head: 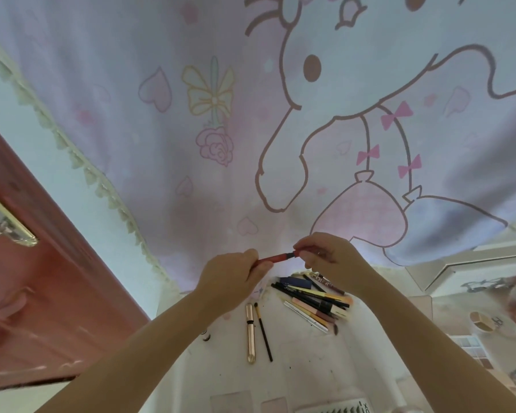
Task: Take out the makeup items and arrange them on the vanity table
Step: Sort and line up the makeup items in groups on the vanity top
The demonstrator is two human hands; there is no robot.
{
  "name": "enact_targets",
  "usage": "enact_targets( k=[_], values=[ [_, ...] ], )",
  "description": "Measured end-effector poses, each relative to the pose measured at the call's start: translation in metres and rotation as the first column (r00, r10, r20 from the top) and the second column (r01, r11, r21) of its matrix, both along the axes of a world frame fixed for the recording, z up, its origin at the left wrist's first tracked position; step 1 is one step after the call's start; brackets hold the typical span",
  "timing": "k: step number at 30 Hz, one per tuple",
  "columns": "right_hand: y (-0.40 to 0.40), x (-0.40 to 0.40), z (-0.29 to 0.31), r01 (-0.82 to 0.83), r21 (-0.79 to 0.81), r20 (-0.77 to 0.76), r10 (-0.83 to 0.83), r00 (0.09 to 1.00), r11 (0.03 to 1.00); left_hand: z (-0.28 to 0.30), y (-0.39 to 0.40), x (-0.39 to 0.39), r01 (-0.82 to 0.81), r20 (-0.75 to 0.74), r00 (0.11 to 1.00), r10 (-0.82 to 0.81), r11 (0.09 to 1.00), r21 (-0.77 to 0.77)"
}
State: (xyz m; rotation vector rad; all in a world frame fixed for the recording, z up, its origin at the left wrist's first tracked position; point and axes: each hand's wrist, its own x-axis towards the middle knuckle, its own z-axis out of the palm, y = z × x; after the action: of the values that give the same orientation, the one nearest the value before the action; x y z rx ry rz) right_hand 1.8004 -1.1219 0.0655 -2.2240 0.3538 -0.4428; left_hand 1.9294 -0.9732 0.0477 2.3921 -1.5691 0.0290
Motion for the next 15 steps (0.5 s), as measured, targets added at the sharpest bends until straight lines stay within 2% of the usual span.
enact_targets(
  k=[9, 12, 15],
  values=[
    [0.003, 0.010, -0.012, -0.039, -0.031, -0.107, 0.035, 0.994, 0.999, -0.018, 0.007, -0.002, 0.010, -0.160, 0.987, -0.014, 1.000, -0.024],
    [0.003, 0.014, -0.019, -0.061, -0.024, -0.150, 0.056, 0.987, 0.998, -0.025, 0.012, -0.003, 0.074, -0.216, 0.974, -0.065, 0.997, 0.032],
    [0.006, 0.018, -0.030, -0.099, 0.021, -0.214, 0.101, 0.972, 0.995, -0.040, 0.015, -0.003, 0.070, -0.258, 0.966, -0.035, 0.990, 0.125]
  ],
)
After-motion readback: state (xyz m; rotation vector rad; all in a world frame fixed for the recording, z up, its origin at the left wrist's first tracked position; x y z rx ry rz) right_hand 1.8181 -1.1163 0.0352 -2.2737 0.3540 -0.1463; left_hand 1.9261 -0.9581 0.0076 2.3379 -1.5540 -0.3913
